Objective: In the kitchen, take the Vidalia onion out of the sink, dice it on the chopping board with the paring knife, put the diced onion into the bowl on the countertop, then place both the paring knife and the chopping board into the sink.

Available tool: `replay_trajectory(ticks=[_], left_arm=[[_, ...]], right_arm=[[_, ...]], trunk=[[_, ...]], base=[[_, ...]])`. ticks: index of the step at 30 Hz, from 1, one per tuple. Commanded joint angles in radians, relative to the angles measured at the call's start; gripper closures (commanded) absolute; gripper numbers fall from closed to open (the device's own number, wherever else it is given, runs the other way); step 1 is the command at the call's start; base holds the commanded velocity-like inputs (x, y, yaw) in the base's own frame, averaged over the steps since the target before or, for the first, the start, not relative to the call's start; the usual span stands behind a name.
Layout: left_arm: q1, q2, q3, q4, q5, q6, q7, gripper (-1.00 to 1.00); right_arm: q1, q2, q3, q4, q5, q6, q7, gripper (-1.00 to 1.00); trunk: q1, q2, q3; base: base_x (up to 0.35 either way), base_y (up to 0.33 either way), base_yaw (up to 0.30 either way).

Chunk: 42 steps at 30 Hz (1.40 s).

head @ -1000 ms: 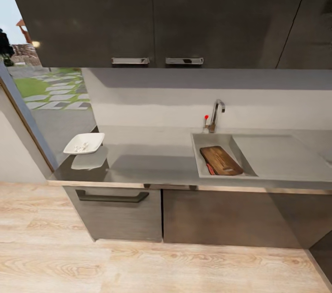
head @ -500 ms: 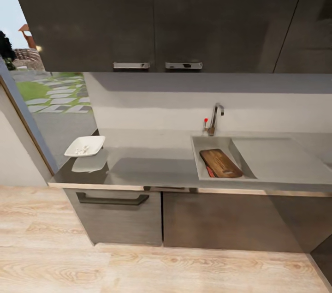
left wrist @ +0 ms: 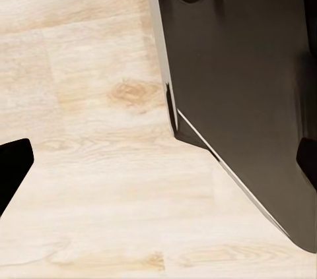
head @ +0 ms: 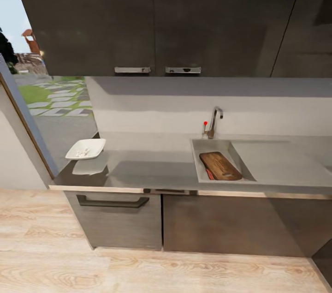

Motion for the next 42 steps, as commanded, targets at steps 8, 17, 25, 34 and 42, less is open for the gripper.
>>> replay_trajectory(ticks=[8,17,25,34,42], left_arm=[[-0.001,0.0,-0.009,0.001,0.006,-0.005,0.002,-1.0],[-0.001,0.0,-0.009,0.001,0.006,-0.005,0.002,-1.0],[-0.001,0.0,-0.009,0.001,0.006,-0.005,0.002,-1.0],[-0.001,0.0,-0.009,0.001,0.006,-0.005,0.002,-1.0],[-0.001,0.0,-0.009,0.001,0.006,-0.005,0.002,-1.0]], right_arm=[[-0.001,-0.02,-0.004,0.002,0.008,-0.002,-0.003,-1.0],[0.031,-0.132,-0.001,0.002,0.01,0.266,-0.014,-1.0],[0.035,-0.133,-0.005,-0.002,0.009,0.303,-0.012,-1.0],[0.035,-0.122,-0.007,-0.036,0.005,0.302,-0.012,-1.0],[0.035,-0.122,-0.007,-0.038,0.005,0.302,-0.012,-1.0]], trunk=[[0.001,-0.002,0.011],[0.001,-0.002,0.021],[0.001,-0.002,0.021],[0.001,-0.002,0.021],[0.001,-0.002,0.021]], base=[[0.0,0.0,0.0],[0.0,0.0,0.0],[0.0,0.0,0.0],[0.0,0.0,0.0],[0.0,0.0,0.0]])
